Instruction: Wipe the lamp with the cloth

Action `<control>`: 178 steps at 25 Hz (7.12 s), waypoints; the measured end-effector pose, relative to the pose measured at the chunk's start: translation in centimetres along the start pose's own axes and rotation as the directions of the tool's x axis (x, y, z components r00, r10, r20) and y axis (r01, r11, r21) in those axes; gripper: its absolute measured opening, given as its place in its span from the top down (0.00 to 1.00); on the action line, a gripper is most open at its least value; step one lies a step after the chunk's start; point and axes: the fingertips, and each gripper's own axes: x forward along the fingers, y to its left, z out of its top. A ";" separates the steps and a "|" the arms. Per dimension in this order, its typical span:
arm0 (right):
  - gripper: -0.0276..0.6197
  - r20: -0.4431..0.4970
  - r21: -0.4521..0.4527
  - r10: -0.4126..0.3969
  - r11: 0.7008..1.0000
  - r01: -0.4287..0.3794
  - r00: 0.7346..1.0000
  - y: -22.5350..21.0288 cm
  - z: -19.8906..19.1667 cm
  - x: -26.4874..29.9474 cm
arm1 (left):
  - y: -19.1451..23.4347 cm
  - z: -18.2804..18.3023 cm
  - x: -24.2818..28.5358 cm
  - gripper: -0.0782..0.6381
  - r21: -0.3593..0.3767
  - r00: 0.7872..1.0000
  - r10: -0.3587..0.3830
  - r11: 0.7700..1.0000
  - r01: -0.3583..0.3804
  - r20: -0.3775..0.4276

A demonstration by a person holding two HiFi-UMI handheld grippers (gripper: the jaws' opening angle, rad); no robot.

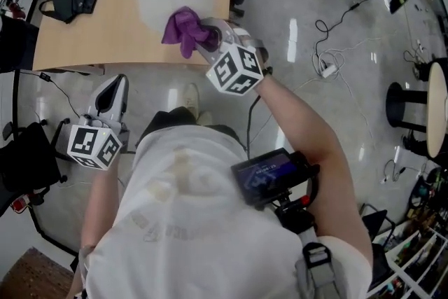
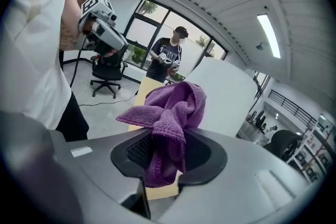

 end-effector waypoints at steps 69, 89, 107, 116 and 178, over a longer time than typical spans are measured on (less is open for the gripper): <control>0.73 0.038 0.805 -0.183 0.589 0.078 0.982 -12.3 -9.9 3.0 | 4.5 1.9 8.4 0.89 -0.060 0.997 -0.068 0.996 0.066 -0.028; 0.73 0.060 0.735 -0.264 0.665 0.136 0.963 -13.0 -6.7 -6.5 | 1.0 2.2 6.2 0.89 0.007 0.996 -0.086 0.996 0.086 0.011; 0.73 -0.006 0.138 -0.014 0.990 0.015 1.000 -17.5 11.4 -6.5 | 3.8 1.8 8.8 0.89 0.053 0.980 -0.197 0.979 0.195 0.020; 0.74 -0.486 -0.420 0.139 0.829 -0.369 0.863 -15.9 10.7 2.5 | 8.7 3.5 9.9 0.89 -0.014 0.976 -0.208 0.978 0.209 0.072; 0.75 -0.351 -0.047 0.077 0.994 -0.100 0.933 -17.2 11.1 -2.1 | 9.5 4.6 14.9 0.89 0.015 0.900 -0.431 0.901 0.433 -0.062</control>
